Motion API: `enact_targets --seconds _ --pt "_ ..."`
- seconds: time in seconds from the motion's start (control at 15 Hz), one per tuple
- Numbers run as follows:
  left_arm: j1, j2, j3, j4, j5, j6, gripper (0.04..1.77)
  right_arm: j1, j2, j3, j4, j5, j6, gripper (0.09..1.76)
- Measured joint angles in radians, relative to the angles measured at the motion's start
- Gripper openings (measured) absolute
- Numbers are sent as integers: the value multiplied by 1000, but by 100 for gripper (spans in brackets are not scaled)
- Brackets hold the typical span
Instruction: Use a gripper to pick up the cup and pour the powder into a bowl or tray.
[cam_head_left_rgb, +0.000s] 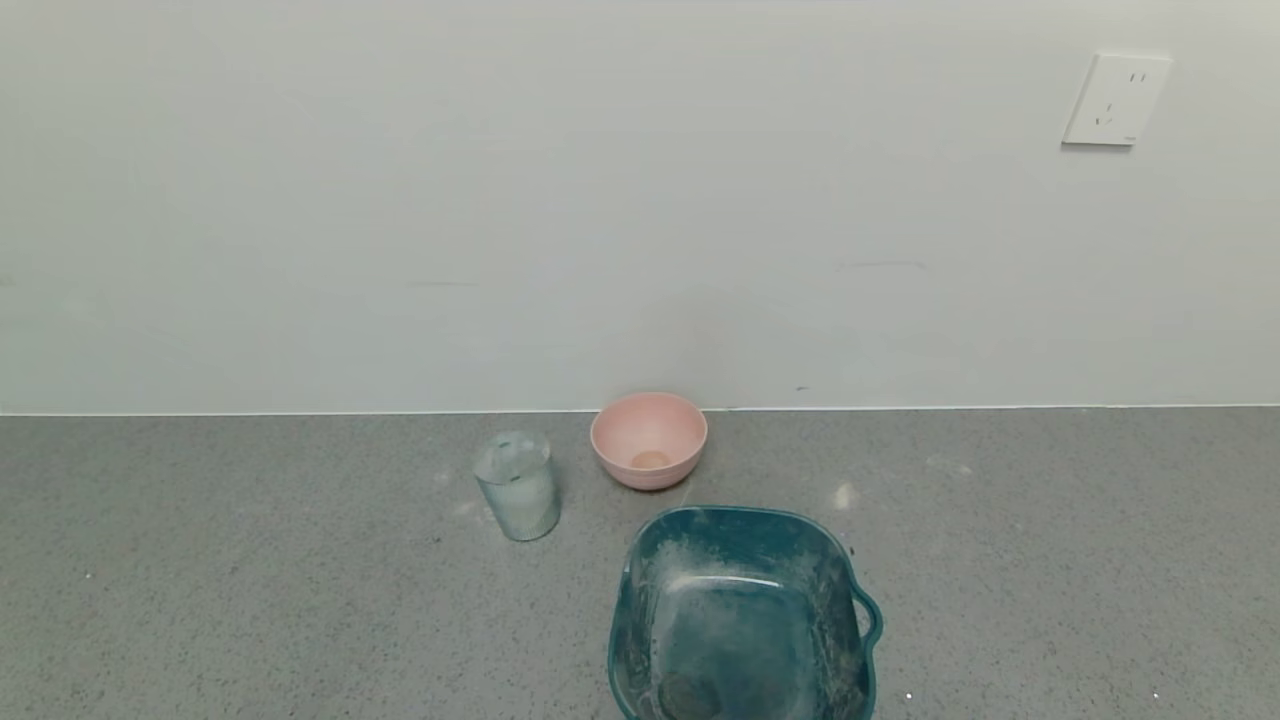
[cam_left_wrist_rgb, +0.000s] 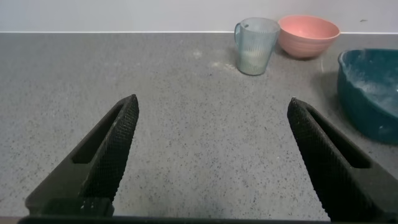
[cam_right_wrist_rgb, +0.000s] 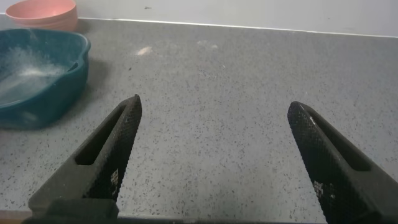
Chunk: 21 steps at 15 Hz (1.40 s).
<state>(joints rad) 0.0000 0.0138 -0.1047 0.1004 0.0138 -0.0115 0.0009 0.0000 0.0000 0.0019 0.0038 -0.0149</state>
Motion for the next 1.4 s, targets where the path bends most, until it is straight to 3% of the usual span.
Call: enact_targets --seconds 0.33,0.73,1.13,1.4 --pt "-12 151 -129 10 -12 5 172 0 0 0 0 0 0 171" --pt "-73 557 -333 -7 -25 46 172 0 0 0 0 0 0 171" --pt "-86 1012 -447 -154 -90 96 172 0 0 0 0 0 0 171" --pt "-87 1226 -460 -233 -116 131 172 0 0 0 0 0 0 171"
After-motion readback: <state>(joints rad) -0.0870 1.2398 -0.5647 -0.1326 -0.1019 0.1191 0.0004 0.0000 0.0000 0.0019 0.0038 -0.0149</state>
